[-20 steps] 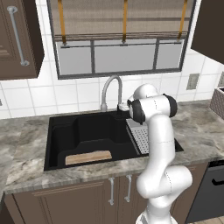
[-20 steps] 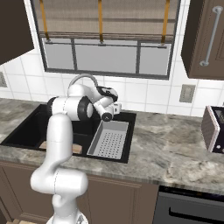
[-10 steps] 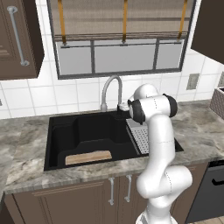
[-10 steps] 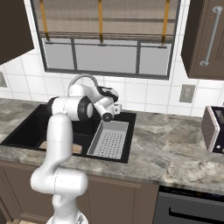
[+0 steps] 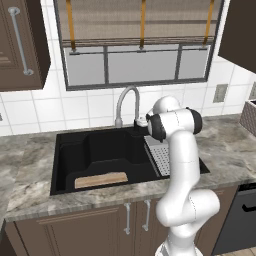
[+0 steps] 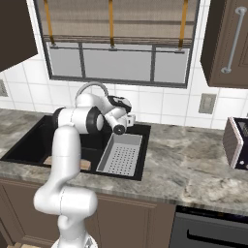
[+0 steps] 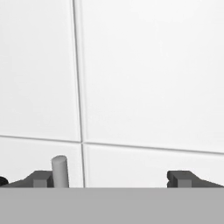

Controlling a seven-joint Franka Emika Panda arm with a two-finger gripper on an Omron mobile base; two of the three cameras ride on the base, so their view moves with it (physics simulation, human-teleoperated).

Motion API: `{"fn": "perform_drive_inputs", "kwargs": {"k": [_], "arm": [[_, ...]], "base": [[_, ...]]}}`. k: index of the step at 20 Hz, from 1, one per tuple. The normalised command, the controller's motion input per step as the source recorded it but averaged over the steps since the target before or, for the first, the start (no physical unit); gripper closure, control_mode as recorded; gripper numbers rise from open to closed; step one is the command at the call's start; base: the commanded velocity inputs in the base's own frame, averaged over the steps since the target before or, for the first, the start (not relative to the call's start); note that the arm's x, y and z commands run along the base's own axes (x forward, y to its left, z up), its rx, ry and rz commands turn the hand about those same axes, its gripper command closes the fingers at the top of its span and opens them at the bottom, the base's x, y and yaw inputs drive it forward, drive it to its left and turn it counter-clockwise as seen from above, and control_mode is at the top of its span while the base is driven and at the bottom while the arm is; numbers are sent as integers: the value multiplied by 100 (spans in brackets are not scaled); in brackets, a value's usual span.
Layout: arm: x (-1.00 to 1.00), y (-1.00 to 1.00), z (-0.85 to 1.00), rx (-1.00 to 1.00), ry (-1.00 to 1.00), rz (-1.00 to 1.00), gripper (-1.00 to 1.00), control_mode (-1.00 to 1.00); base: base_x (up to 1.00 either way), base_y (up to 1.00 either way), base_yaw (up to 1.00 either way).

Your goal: Turn on the sink faucet with hot water and rinse the cutting board for ten seconds, then turn off the faucet. Push the cutting board to reach the water if necessary.

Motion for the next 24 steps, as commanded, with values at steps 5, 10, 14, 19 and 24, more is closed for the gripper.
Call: {"fn": "perform_drive_inputs", "kwargs": {"k": [5, 10, 14, 19, 24], "arm": [[12, 0, 0, 0, 0, 0, -100, -100], [9, 0, 0, 0, 0, 0, -100, -100], [0, -1, 0, 0, 0, 0, -100, -100], [0, -11, 0, 0, 0, 0, -100, -100], [-2, -25, 0, 0, 0, 0, -100, -100]], "base": [[0, 0, 0], [0, 0, 0], [0, 0, 0], [0, 0, 0], [0, 0, 0]]}}
